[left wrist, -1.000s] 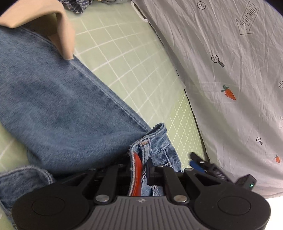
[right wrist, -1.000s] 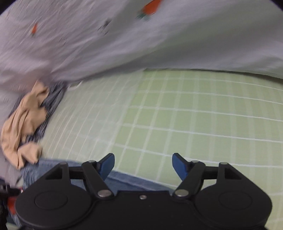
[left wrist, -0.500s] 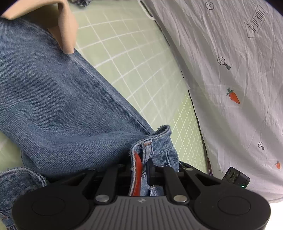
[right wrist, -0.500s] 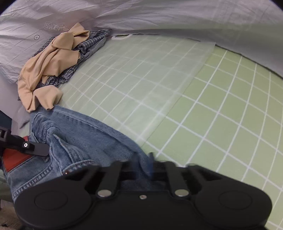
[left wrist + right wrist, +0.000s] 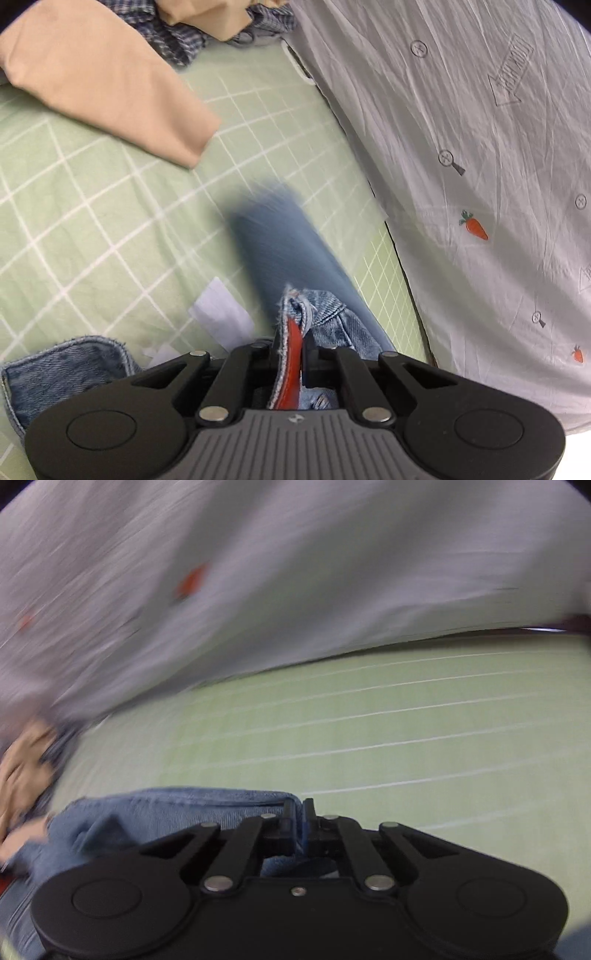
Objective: Fold clothes
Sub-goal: 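Lower the jeans onto the table and open both grippers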
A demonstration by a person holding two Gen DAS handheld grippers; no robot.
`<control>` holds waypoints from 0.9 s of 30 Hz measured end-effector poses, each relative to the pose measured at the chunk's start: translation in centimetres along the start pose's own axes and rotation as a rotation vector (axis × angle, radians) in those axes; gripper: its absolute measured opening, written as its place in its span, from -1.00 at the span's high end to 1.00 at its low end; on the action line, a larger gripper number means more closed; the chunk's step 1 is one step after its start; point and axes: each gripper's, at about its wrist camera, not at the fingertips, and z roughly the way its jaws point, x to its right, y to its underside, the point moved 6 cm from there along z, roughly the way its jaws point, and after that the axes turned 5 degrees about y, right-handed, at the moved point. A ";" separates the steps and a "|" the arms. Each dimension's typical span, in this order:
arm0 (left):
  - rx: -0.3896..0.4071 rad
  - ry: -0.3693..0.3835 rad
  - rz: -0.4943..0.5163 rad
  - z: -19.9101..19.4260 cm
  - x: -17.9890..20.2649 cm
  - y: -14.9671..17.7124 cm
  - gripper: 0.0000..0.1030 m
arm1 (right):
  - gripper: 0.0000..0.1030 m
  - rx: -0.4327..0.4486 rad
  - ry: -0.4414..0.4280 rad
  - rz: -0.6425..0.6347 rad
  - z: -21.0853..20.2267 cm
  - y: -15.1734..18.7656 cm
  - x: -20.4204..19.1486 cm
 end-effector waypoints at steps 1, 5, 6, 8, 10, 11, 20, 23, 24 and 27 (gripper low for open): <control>0.008 0.000 -0.005 -0.2 -0.1 -0.2 0.87 | 0.95 0.038 0.090 0.064 -1.1 -0.3 2.7; 0.021 0.024 0.002 -0.3 0.6 -0.7 0.87 | 0.95 0.178 0.291 0.277 -6.7 -1.2 11.0; 0.019 0.038 0.012 -0.2 1.0 -0.7 0.87 | 0.95 0.209 0.307 0.297 -7.9 -1.5 11.9; 0.013 0.064 0.032 0.0 1.8 -0.7 0.87 | 0.95 0.259 0.321 0.264 -9.6 -2.2 11.5; 0.023 0.062 0.081 0.0 3.2 -1.3 0.87 | 0.95 0.299 0.335 0.197 -10.5 -3.1 10.0; 0.033 0.079 0.084 -0.1 3.7 -2.0 0.87 | 0.95 0.319 0.336 0.173 -10.9 -3.6 9.3; 0.166 0.087 0.221 0.5 8.5 -10.7 0.87 | 0.95 0.467 0.206 0.012 -8.0 -12.3 1.7; 0.199 -0.071 0.232 2.6 6.8 -13.5 0.50 | 0.72 0.430 0.175 -0.029 -3.9 -14.6 -1.2; 0.187 -0.159 0.211 3.3 5.9 -14.2 0.33 | 0.48 0.405 0.208 -0.041 -2.8 -14.8 -2.1; 0.223 -0.207 0.208 1.8 4.2 -14.3 0.05 | -0.47 0.344 0.300 -0.069 -1.2 -13.4 -3.7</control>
